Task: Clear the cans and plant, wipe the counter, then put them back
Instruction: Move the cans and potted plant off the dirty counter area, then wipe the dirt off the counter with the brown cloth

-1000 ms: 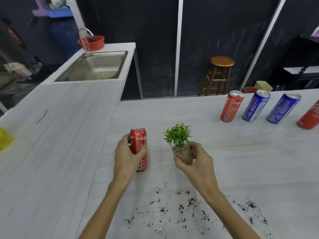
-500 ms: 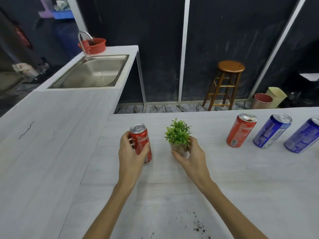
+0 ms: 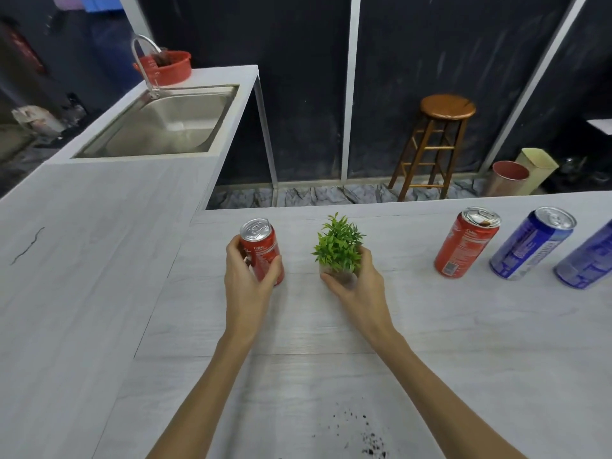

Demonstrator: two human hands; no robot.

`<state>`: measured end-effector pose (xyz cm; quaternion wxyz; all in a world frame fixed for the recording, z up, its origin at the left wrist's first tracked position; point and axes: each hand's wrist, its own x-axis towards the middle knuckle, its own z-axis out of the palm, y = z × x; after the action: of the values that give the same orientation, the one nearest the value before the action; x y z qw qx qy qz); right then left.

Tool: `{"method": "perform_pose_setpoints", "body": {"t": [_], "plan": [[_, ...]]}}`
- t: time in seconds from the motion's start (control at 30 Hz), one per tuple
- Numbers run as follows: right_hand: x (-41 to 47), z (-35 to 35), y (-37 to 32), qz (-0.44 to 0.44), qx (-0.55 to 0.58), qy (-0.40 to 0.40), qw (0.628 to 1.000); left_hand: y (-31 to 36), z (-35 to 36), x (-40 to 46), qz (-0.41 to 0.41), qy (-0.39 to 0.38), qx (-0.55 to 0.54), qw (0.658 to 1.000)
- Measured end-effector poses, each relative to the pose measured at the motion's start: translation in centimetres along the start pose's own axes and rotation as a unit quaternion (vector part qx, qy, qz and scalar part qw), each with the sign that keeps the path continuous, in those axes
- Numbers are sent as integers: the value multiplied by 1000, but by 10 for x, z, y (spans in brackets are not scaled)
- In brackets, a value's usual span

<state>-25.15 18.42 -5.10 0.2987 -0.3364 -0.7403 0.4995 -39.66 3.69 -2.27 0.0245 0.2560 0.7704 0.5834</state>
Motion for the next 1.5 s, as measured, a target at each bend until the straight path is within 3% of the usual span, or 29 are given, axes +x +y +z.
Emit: {"method": "perform_pose_setpoints", "body": {"t": [0.63, 1.07, 1.5], "plan": [[-65, -26, -17, 25, -74, 15, 997, 5, -15, -67, -82, -50, 103, 990], [-208, -83, -25, 65, -97, 116, 986, 49, -16, -172, -2, -187, 122, 975], [-329, -191, -10, 119, -94, 276, 949, 119, 67, -280, 90, -337, 74, 934]]}}
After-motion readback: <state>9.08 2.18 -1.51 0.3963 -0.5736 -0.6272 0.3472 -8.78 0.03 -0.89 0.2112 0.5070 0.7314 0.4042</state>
